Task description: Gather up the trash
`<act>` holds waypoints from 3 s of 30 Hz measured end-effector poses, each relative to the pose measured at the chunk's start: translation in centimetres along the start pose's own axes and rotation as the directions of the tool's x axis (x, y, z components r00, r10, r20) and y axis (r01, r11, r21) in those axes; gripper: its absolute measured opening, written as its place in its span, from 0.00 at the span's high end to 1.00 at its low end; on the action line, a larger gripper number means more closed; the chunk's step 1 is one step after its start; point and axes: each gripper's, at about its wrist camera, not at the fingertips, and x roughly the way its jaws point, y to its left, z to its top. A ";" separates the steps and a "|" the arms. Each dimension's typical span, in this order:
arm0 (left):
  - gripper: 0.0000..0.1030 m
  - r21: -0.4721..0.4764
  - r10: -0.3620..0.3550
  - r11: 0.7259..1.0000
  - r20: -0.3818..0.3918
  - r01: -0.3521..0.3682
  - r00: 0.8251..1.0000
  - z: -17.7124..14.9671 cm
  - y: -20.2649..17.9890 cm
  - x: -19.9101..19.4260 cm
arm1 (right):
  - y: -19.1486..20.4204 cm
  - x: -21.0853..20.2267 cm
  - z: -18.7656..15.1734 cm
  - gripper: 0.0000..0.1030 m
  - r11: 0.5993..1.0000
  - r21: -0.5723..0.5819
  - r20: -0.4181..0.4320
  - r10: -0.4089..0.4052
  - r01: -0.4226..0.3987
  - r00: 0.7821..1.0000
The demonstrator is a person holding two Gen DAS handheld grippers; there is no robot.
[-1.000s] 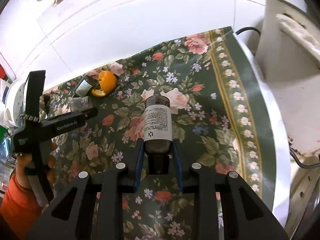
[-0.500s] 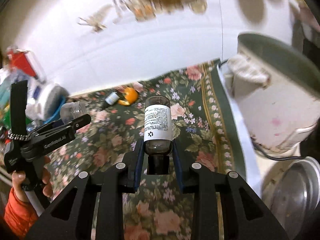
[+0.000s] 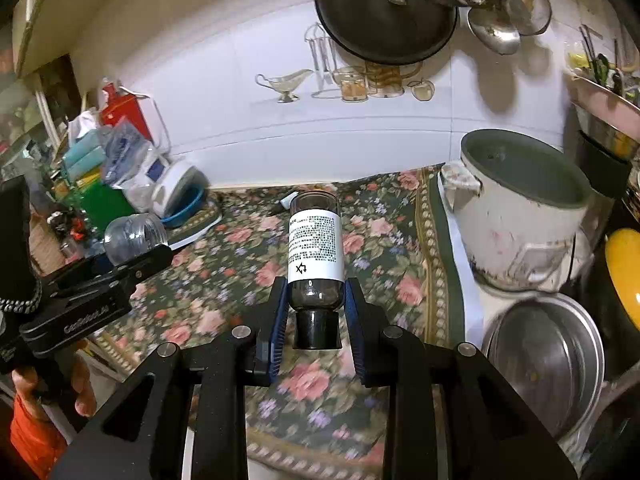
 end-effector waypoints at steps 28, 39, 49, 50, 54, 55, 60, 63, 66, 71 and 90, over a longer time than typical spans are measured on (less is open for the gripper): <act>0.41 0.057 -0.137 0.987 -0.218 0.153 0.966 -19.9 7.0 -14.4 | 13.7 -7.7 -18.9 0.75 0.978 0.156 -0.179 -0.109 0.137 0.978; 0.41 -0.014 -0.123 0.992 -0.376 0.127 0.919 -30.8 5.1 -6.4 | 9.2 -1.0 -27.6 0.75 0.984 0.118 -0.329 -0.091 0.136 0.940; 0.41 -0.072 -0.082 0.996 -0.465 0.055 0.881 -45.4 4.5 4.9 | 3.5 10.4 -39.5 0.75 0.988 0.093 -0.461 -0.070 0.127 0.885; 0.41 -0.078 -0.084 0.996 -0.475 0.053 0.876 -46.6 4.6 5.9 | 2.8 11.8 -41.1 0.75 0.987 0.095 -0.476 -0.068 0.128 0.877; 0.41 -0.109 -0.080 0.994 -0.508 0.028 0.857 -51.6 5.7 10.3 | 1.1 16.4 -45.6 0.75 0.986 0.103 -0.515 -0.059 0.130 0.855; 0.41 -0.119 -0.083 0.993 -0.514 0.026 0.854 -52.4 6.0 11.2 | 0.8 17.5 -46.4 0.75 0.986 0.106 -0.524 -0.054 0.127 0.850; 0.41 -0.134 -0.093 0.991 -0.523 0.026 0.847 -55.6 6.8 15.0 | 0.2 21.8 -49.0 0.75 0.988 0.113 -0.530 -0.031 0.106 0.848; 0.41 -0.132 -0.101 0.991 -0.525 0.036 0.845 -56.2 6.3 16.9 | 0.2 23.6 -49.3 0.70 0.991 0.099 -0.518 -0.024 0.087 0.855; 0.41 -0.124 -0.115 0.991 -0.538 0.057 0.835 -56.9 5.5 18.4 | -0.5 24.5 -49.2 0.50 0.987 0.083 -0.516 -0.073 0.134 0.854; 0.41 -0.112 -0.151 0.988 -0.552 0.107 0.820 -57.1 3.7 20.4 | -2.5 24.2 -49.2 0.50 0.979 0.124 -0.508 -0.077 0.162 0.858; 0.40 -0.083 -0.173 0.985 -0.578 0.153 0.798 -53.6 0.9 18.4 | -3.8 17.7 -45.5 0.48 0.963 0.162 -0.476 -0.115 0.215 0.872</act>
